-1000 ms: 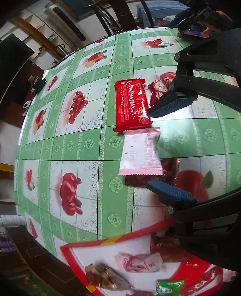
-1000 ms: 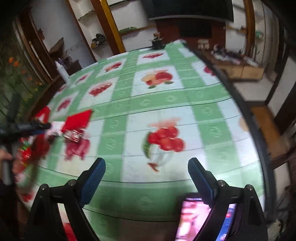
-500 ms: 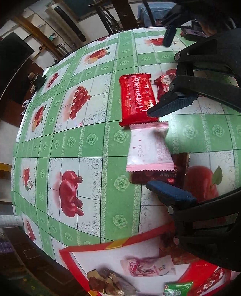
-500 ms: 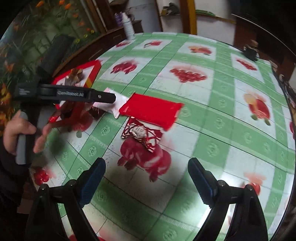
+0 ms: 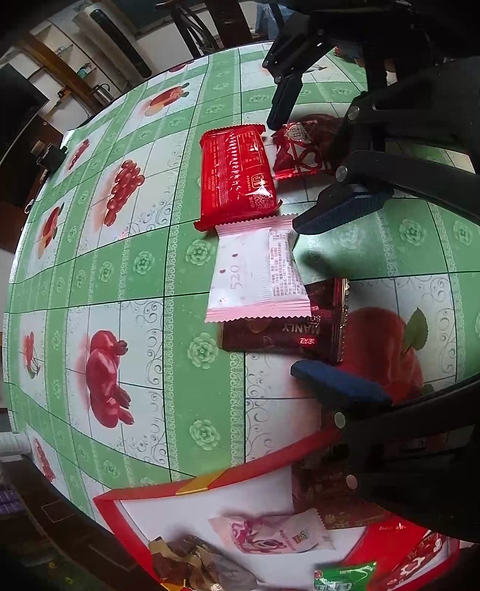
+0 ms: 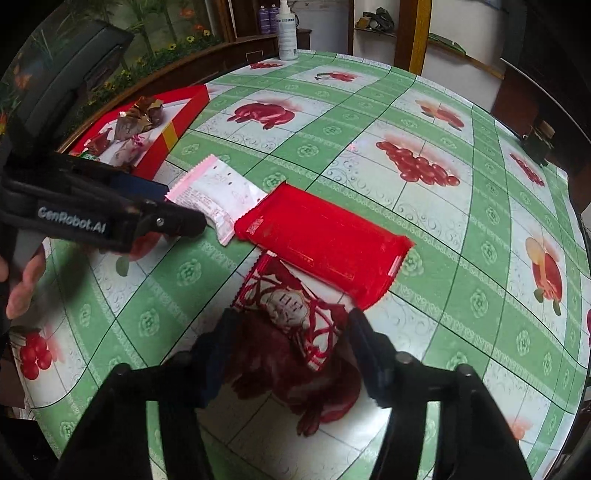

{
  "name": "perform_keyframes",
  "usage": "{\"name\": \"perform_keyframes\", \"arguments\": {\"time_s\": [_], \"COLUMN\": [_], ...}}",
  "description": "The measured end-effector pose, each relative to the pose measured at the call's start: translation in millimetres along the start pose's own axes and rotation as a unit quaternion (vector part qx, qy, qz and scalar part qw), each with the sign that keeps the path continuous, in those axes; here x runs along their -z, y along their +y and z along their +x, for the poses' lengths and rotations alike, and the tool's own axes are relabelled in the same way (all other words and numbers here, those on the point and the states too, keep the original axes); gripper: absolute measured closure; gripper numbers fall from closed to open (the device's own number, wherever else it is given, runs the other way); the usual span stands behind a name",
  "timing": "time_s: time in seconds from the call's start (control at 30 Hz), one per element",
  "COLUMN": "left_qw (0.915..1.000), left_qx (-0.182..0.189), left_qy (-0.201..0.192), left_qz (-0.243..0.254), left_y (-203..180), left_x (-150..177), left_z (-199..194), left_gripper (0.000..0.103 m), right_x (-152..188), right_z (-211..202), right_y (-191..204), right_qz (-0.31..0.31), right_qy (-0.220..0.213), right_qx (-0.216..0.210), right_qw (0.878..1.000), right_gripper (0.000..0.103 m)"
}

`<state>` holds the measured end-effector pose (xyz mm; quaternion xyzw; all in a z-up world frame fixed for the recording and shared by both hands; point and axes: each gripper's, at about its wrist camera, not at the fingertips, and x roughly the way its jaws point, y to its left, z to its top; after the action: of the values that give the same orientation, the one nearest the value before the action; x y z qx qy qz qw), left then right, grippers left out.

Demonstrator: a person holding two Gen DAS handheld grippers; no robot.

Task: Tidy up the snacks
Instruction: 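Grasp the brown Manly bag with the left tool while the right grasps the red-white packet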

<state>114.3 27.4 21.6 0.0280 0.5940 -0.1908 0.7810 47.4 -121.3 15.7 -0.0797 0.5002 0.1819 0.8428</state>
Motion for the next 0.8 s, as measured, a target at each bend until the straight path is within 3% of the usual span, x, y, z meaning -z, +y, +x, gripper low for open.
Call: {"name": "perform_keyframes", "arguments": {"time_s": [0.17,0.37,0.53,0.6,0.73,0.8], "left_qw": [1.0000,0.9998,0.9981,0.9957,0.9950,0.9946], "left_qx": [-0.002,-0.016,-0.051,-0.075,-0.071,-0.068], "left_qy": [0.001,-0.004,-0.011,-0.017,-0.025,-0.022], "left_qz": [0.006,0.013,0.032,0.051,0.065,0.075], "left_y": [-2,-4,-13,-18,-23,-26], "left_x": [3,3,0,3,10,16], "left_z": [-1,3,9,11,8,7], "left_gripper": [0.032,0.032,0.033,0.040,0.061,0.061], "right_x": [-3,-2,-2,3,17,22], "right_z": [4,4,2,0,-5,-8], "right_y": [2,3,4,7,24,33], "right_qz": [-0.001,0.012,0.084,0.123,0.146,0.143], "right_qy": [0.001,0.002,0.006,0.002,-0.015,-0.017], "right_qx": [0.003,0.011,0.043,0.057,0.080,0.083], "right_qw": [1.000,1.000,0.996,0.991,0.986,0.986], "right_gripper": [0.055,0.059,0.061,0.061,0.061,0.061]}}
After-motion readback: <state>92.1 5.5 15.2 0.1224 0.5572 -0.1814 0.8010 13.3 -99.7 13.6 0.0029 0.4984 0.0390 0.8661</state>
